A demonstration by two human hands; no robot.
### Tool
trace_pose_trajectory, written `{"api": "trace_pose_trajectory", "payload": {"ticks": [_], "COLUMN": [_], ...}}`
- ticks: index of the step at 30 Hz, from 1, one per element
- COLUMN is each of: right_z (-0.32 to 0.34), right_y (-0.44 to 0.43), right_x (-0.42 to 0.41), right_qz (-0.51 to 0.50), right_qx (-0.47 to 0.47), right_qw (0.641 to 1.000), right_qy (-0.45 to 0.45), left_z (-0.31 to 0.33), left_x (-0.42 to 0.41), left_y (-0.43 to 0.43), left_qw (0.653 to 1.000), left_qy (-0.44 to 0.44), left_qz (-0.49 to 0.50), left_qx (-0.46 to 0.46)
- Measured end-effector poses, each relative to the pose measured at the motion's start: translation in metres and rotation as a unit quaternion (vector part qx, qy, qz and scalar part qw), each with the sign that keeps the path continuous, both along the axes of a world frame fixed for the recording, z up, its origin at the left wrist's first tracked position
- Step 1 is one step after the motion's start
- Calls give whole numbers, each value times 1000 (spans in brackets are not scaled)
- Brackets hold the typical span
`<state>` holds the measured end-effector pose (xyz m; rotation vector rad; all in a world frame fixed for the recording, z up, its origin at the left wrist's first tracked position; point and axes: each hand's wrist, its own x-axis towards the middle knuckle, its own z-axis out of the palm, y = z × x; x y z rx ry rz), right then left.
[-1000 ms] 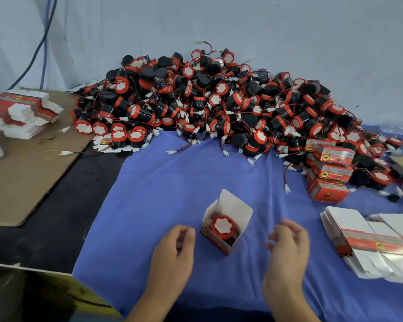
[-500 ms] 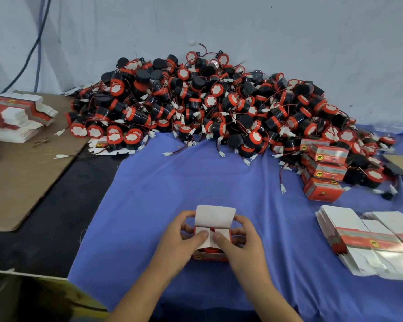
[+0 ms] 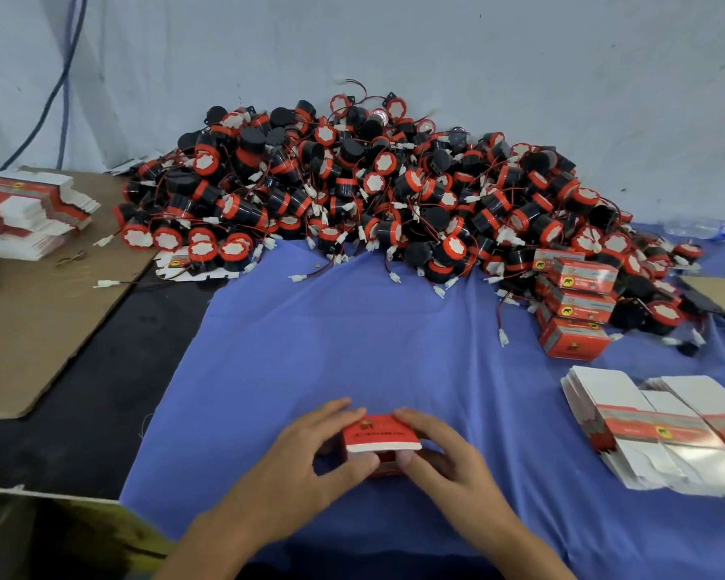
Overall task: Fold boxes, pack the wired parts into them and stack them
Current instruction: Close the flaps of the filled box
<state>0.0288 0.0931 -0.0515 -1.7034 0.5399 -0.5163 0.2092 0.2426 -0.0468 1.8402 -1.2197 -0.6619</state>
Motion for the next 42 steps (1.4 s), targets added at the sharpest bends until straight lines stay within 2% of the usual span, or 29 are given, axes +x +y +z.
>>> {"api": "trace_pose_trajectory", "payload": {"ticks": [4,9,12,17,23,30,37,42], "right_z": [-8,-13,-11,-3,3,9,8,15], "right_y": [-2,-5,-9,-7,0,5,8,7], "right_x": [0,1,0,4,7,9,11,11], "right_qz": [-8,-1,21,18,-12,-15,-12,-6], "right_qx": [-31,-160,-244,-297,-286,-278,-318,-321], "right_qw": [999,986,966,949,950,957,941,940], "right_qy": [6,41,85,106,127,85,113,116], "left_z": [-5,-12,-9,-3,-3,-3,-9,3], "left_x": [-6,-10,-8,-8,-13,-16,-11,-13], "left_y": [0,-4,-2,-6,-9,-8,-7,-8], "left_qw": [998,988,989,986,984,978,971,971], "left_qy": [-41,-140,-141,-162,-170,-176,-201,-178], "left_qz": [32,34,11,16,42,63,57,71], "left_qx": [-21,-50,-40,-27,-31,-97,-114,-146]}}
